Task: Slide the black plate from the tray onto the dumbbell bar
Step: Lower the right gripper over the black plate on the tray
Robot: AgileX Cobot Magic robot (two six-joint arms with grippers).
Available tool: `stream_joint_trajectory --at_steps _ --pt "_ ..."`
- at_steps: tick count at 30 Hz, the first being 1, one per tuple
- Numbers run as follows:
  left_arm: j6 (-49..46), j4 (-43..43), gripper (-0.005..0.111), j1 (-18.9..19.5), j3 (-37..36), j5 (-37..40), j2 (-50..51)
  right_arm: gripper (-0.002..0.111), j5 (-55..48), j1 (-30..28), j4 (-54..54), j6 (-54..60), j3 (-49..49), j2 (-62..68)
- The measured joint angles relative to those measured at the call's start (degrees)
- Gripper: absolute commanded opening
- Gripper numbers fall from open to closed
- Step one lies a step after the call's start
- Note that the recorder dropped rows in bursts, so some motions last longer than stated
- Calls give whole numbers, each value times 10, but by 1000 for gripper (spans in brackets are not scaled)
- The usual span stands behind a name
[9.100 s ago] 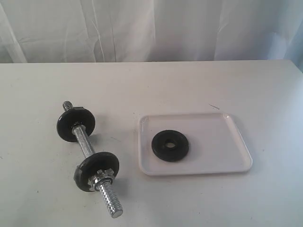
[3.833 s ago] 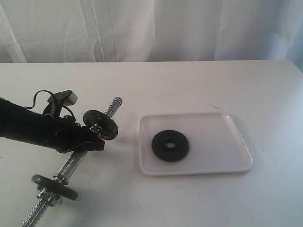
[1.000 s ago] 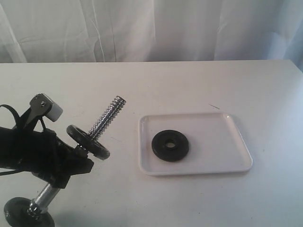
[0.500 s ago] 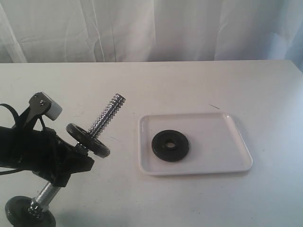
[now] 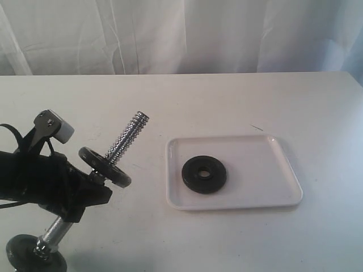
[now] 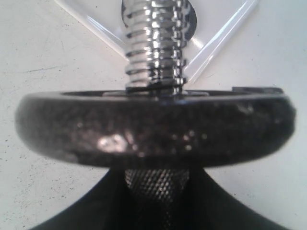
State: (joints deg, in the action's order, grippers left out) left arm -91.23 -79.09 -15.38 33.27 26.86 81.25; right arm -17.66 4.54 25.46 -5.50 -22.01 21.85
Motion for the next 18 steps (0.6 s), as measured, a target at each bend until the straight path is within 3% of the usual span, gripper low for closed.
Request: stream_joint_trajectory --at_steps 5,12,14,16,18 --pt "0 -4 0 0 0 -6 0 0 -24 11 1 144 -111 201" --pt "0 -5 0 0 0 -9 0 1 -90 21 1 241 -271 407" --pt "0 -5 0 0 0 -9 0 7 -134 37 1 269 -325 458" --pt "0 -5 0 0 0 -9 0 21 -191 59 1 307 -380 507" --pt "0 -6 0 0 0 -10 0 43 -246 79 4 337 -426 551"
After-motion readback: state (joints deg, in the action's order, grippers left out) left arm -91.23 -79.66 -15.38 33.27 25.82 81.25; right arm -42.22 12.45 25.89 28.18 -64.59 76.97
